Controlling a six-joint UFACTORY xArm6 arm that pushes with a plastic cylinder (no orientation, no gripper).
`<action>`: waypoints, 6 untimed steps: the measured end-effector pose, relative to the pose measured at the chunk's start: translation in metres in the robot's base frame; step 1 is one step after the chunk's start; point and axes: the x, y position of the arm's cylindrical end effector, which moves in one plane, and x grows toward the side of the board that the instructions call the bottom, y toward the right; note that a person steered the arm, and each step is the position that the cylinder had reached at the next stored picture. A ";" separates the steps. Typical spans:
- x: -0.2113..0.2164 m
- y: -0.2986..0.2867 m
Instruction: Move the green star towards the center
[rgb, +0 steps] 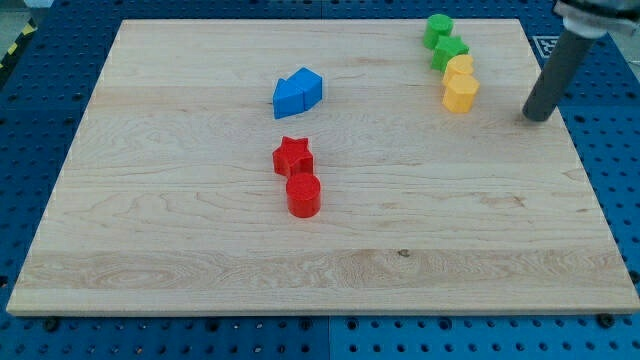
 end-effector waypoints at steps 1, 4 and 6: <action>-0.055 -0.012; -0.104 -0.118; -0.099 -0.143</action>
